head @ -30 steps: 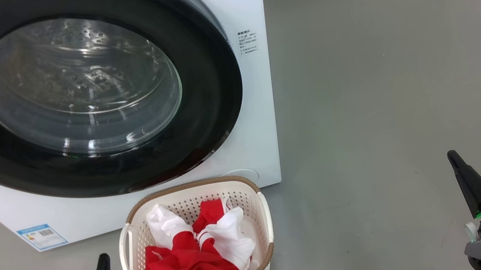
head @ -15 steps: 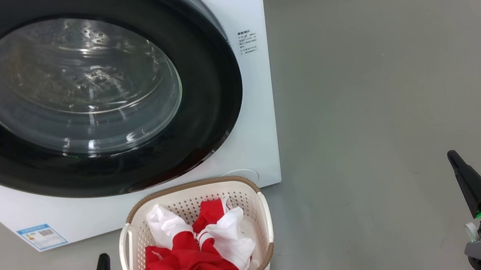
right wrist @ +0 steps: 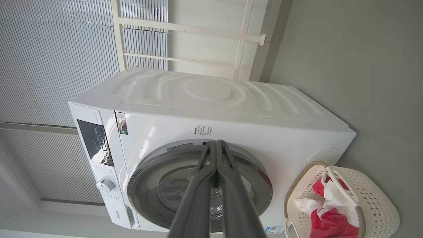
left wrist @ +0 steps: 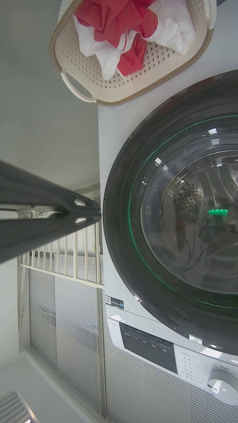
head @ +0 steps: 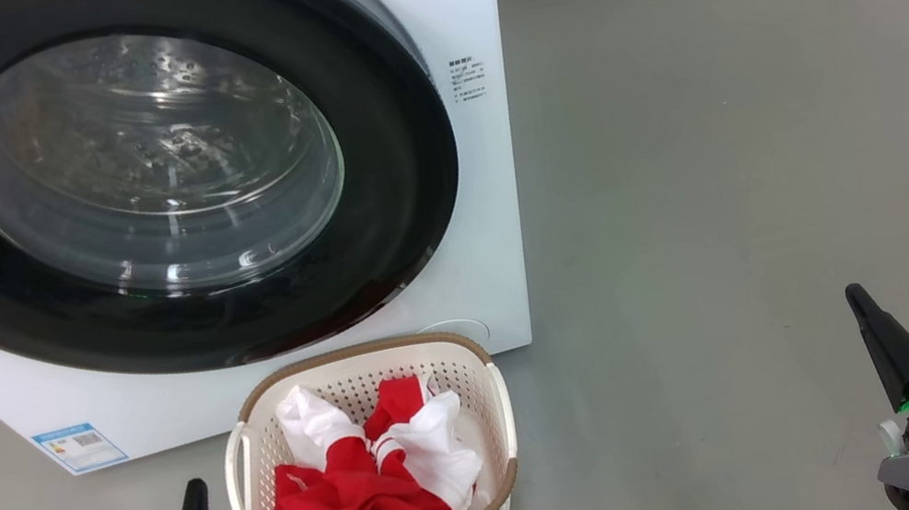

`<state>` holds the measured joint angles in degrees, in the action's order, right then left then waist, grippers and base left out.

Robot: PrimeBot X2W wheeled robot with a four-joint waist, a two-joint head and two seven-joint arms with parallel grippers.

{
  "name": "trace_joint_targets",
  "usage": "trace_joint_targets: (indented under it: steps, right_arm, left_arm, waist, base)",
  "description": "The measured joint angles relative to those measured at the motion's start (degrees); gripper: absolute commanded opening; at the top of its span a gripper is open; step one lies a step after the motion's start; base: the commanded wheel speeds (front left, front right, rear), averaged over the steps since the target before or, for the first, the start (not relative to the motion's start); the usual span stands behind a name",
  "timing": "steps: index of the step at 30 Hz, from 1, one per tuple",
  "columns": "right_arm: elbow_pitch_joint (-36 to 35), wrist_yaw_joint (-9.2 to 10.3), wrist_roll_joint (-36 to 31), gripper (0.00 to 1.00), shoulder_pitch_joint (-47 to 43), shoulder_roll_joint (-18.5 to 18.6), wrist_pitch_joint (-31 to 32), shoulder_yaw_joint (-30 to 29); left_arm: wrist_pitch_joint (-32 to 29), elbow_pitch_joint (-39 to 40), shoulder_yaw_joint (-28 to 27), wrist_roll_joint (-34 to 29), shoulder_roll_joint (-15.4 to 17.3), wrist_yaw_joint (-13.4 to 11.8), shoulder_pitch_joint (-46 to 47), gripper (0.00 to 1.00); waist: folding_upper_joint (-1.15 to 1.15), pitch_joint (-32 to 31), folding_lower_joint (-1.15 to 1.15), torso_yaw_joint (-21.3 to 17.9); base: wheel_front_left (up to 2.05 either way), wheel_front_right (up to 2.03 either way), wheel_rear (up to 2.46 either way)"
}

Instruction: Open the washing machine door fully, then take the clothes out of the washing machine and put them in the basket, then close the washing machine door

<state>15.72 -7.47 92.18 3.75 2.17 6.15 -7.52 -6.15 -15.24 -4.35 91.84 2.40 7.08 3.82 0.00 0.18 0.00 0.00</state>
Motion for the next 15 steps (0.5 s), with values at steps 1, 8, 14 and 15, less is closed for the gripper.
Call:
trace_joint_targets:
  steps: [1, 8, 14, 15]
  right_arm:
    - [0.0, 0.00, 0.0, 0.00, 0.0, 0.0, 0.0, 0.0]
    - [0.0, 0.00, 0.0, 0.00, 0.0, 0.0, 0.0, 0.0]
    - [0.0, 0.00, 0.0, 0.00, 0.0, 0.0, 0.0, 0.0]
    - [0.0, 0.00, 0.0, 0.00, 0.0, 0.0, 0.0, 0.0]
  left_arm:
    - [0.0, 0.0, 0.0, 0.0, 0.0, 0.0, 0.0, 0.00]
    - [0.0, 0.0, 0.0, 0.0, 0.0, 0.0, 0.0, 0.00]
    - [-0.1, 0.0, 0.0, 0.0, 0.0, 0.0, 0.0, 0.00]
    - [-0.1, 0.0, 0.0, 0.0, 0.0, 0.0, 0.0, 0.00]
  waist:
    - [0.00, 0.0, 0.00, 0.0]
    - [0.00, 0.0, 0.00, 0.0]
    - [0.00, 0.0, 0.00, 0.0]
    - [0.00, 0.0, 0.00, 0.0]
  base:
    - [0.00, 0.00, 0.00]
    - [0.00, 0.00, 0.00]
    - [0.00, 0.00, 0.00]
    - [0.00, 0.00, 0.00]
